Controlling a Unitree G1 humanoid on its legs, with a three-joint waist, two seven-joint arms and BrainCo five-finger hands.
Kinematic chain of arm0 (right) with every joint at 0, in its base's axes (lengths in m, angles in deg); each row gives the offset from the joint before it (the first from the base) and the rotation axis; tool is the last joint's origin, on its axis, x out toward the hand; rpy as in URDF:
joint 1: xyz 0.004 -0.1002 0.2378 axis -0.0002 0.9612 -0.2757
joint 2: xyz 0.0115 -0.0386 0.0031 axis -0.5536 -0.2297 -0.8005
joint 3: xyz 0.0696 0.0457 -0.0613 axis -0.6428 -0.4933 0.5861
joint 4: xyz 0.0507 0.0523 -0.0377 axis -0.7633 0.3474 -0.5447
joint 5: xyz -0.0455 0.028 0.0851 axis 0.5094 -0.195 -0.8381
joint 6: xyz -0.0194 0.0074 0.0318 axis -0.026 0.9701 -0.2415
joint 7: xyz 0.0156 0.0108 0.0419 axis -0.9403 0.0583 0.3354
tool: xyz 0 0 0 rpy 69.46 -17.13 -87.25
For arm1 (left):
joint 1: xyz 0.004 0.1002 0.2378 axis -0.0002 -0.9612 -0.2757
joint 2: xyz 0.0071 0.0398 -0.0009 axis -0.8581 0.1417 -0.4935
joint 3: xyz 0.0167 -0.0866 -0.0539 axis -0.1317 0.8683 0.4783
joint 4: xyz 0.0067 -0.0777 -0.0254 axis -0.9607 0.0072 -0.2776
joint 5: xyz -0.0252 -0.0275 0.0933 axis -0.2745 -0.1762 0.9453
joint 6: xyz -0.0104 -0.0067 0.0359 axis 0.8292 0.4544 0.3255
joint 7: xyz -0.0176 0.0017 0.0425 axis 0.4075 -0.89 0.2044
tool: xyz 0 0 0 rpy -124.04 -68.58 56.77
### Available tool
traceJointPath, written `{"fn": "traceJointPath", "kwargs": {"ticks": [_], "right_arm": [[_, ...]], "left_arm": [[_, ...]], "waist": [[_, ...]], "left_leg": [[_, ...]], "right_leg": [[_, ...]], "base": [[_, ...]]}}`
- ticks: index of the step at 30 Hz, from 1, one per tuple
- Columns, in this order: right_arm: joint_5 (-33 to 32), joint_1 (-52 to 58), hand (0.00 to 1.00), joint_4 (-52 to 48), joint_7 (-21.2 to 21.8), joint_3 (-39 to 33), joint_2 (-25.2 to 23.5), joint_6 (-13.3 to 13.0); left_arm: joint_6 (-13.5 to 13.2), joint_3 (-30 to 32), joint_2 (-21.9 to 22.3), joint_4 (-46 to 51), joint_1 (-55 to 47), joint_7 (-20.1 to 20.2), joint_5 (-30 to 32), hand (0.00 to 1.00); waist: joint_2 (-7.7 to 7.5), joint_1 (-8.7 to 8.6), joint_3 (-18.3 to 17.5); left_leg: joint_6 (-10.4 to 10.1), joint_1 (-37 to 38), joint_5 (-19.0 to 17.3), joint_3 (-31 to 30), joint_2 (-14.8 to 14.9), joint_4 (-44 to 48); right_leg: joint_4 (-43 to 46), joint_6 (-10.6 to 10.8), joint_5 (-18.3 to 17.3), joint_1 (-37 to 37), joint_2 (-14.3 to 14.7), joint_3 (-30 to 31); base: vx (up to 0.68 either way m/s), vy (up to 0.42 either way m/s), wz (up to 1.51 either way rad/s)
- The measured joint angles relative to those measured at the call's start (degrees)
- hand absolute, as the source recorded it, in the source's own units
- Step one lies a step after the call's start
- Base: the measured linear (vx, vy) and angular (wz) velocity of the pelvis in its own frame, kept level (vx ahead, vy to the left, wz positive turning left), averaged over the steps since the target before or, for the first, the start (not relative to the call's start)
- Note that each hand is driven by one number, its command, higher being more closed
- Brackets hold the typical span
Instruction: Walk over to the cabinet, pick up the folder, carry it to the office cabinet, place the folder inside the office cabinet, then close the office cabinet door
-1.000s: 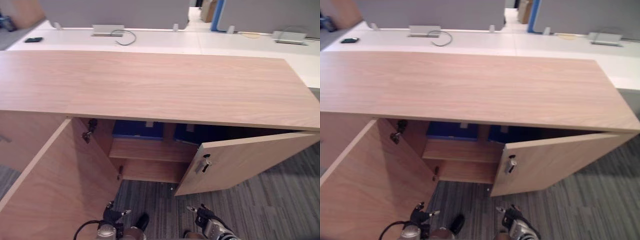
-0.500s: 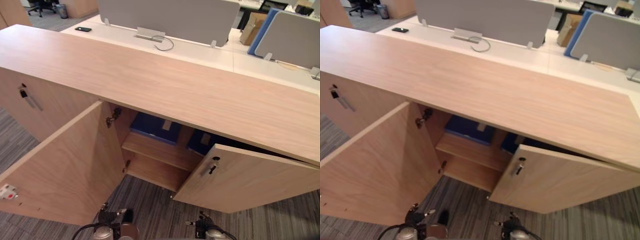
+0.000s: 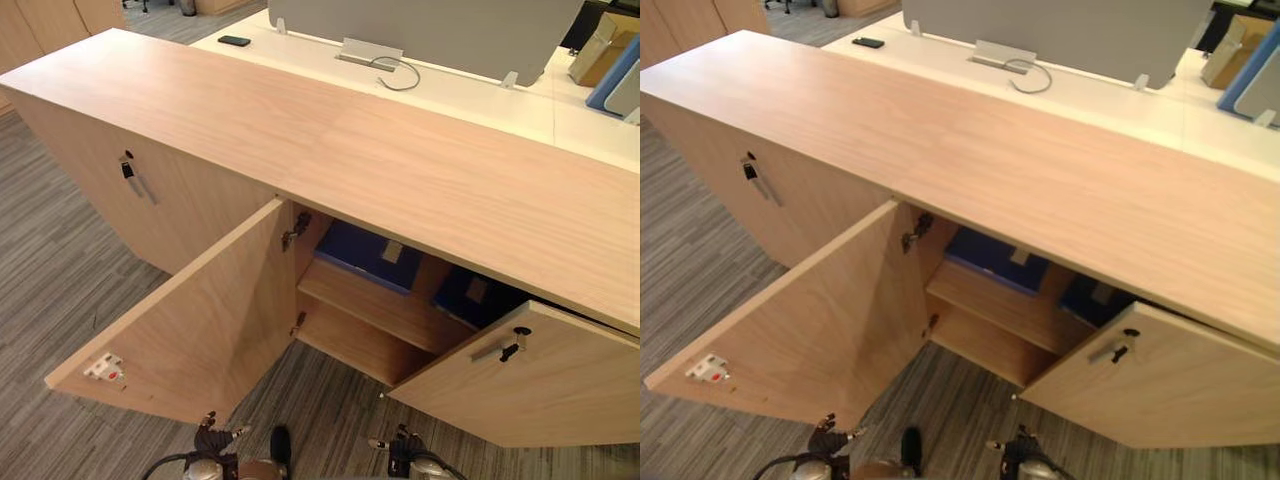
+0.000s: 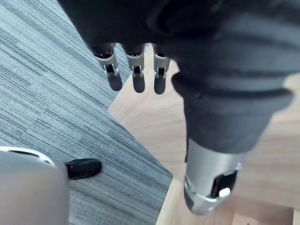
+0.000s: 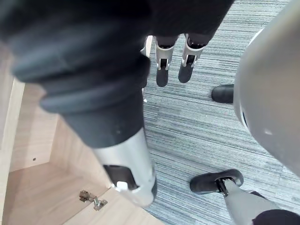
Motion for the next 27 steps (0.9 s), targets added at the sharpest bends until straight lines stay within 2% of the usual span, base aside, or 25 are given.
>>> {"fn": "traceJointPath", "kwargs": {"ticks": [3, 6, 7, 8, 10, 13, 15, 16, 19, 21, 24, 27], "right_arm": [[0.06, 0.42, 0.0, 0.05, 0.01, 0.0, 0.95, 0.06], [1.1, 0.61, 0.0, 0.57, 0.01, -0.14, 2.78, 0.18], [1.03, 1.04, 0.0, 0.14, 0.01, -0.39, 3.69, 0.26], [1.07, 1.52, 0.0, -1.16, 0.03, -0.51, 3.8, 0.31], [1.12, 2.53, 0.0, -3.18, 0.19, -0.46, 3.51, 0.31], [1.1, 2.65, 0.0, -2.97, 0.89, 0.41, 3.4, 0.26], [1.09, 3.03, 0.0, -2.23, 1.09, 0.42, 2.9, 0.21], [1.1, 3.62, 0.0, -1.73, 1.15, 0.2, 2.81, 0.19], [1.01, 4.05, 0.0, -1.68, 1.55, -1.92, 3.38, -0.03], [0.85, 4.31, 0.0, -1.44, 1.54, -2.5, 3.43, -0.13], [-0.06, 4.1, 0.0, -0.11, 1.53, -3.52, 3.51, -0.52], [-0.39, 3.89, 0.0, 0.3, 1.51, -4.86, 3.51, -0.57]], "left_arm": [[-0.04, -1.55, -0.29, -0.72, 0.1, 0.85, 0.9, 0.0], [-0.12, -3.23, 0.09, -2.02, 0.93, 1.5, 2.51, 0.0], [-0.12, -3.17, 0.78, -2.3, 1.36, 1.65, 2.51, 0.0], [-0.13, -3.22, 0.94, -2.48, 1.75, 1.74, 2.51, 0.0], [-0.03, -3.14, 1.0, -2.84, 2.19, 1.77, 2.49, 0.0], [-0.06, -1.02, 1.2, -2.86, 1.92, 1.79, 2.38, 0.0], [-0.07, 1.21, 0.88, -2.8, 1.09, 1.75, 2.15, 0.0], [-0.03, 1.58, 0.98, -2.94, 0.44, 1.69, 2.15, 0.0], [0.05, 2.43, 1.47, -4.66, 0.64, 1.63, 1.41, 0.0], [0.06, 2.38, 1.09, -5.31, 1.0, 1.37, 0.76, 0.0], [0.05, 2.21, 1.08, -5.3, 1.06, 1.32, -0.42, 0.0], [0.01, 1.76, 0.99, -5.24, 1.26, 1.31, -0.52, 0.0]], "waist": [[0.18, -0.31, -0.2], [1.88, -1.89, 0.47], [3.02, -1.89, 1.02], [3.49, -2.01, 1.41], [3.74, -1.85, 1.61], [3.11, -1.58, 1.17], [1.48, -1.26, 0.12], [1.47, -1.11, -1.36], [2.47, -1.67, -1.77], [2.09, -1.92, -1.94], [2.05, -1.83, -1.92], [2.23, -1.72, -1.61]], "left_leg": [[0.21, 0.9, 0.14, -0.28, 0.42, 0.01], [0.29, 1.85, 0.03, -2.91, 0.76, 0.32], [0.39, 2.0, 0.07, -3.95, 1.31, 0.49], [0.68, 2.08, -0.16, -5.52, 2.15, 1.18], [0.63, 1.83, -1.64, -7.3, 2.58, 2.76], [-0.15, 1.57, -2.05, -9.34, 2.49, 3.45], [-1.3, 1.69, -1.4, -9.48, 1.97, 2.2], [-2.39, 1.7, -0.51, -9.63, 2.33, 0.52], [-4.42, 1.45, 1.36, -11.61, 5.34, -0.02], [-5.86, 1.45, 1.3, -13.58, 7.11, 0.0], [-6.93, 0.84, 1.5, -16.29, 8.25, 0.03], [-7.18, 0.53, 1.7, -17.55, 8.08, 0.31]], "right_leg": [[0.15, 0.44, 0.27, 0.87, 0.43, -0.24], [6.01, 0.5, 0.28, 0.56, 0.42, -2.16], [12.48, 0.47, 0.29, -2.09, 0.34, -1.06], [19.55, -0.15, -0.06, -5.53, 0.45, 2.63], [21.32, -0.76, -2.94, -6.59, 1.85, 9.71], [14.19, 0.35, -3.07, -6.23, 2.16, 12.51], [9.64, 0.59, -1.16, -6.42, 2.08, 12.23], [7.64, 1.7, -2.95, -6.23, 2.26, 11.63], [5.27, 1.06, -3.48, -5.38, 5.43, 9.49], [4.24, -0.34, -3.12, -3.7, 7.32, 7.27], [2.46, -1.1, -2.83, -1.76, 8.99, 4.69], [2.24, -1.14, -2.83, -0.77, 9.02, 3.21]], "base": [[0.06, -0.061, 0.02], [0.04, -0.036, 0.36], [0.01, 0.013, 0.51], [-0.01, 0.016, 0.54], [-0.06, 0.01, 0.59], [-0.1, -0.068, 0.48], [-0.04, -0.244, 0.14], [0.02, -0.329, 0.11], [0.03, -0.214, 0.12], [0.05, -0.197, 0.42], [0.07, -0.148, 0.49], [0.06, -0.039, 0.28]]}}
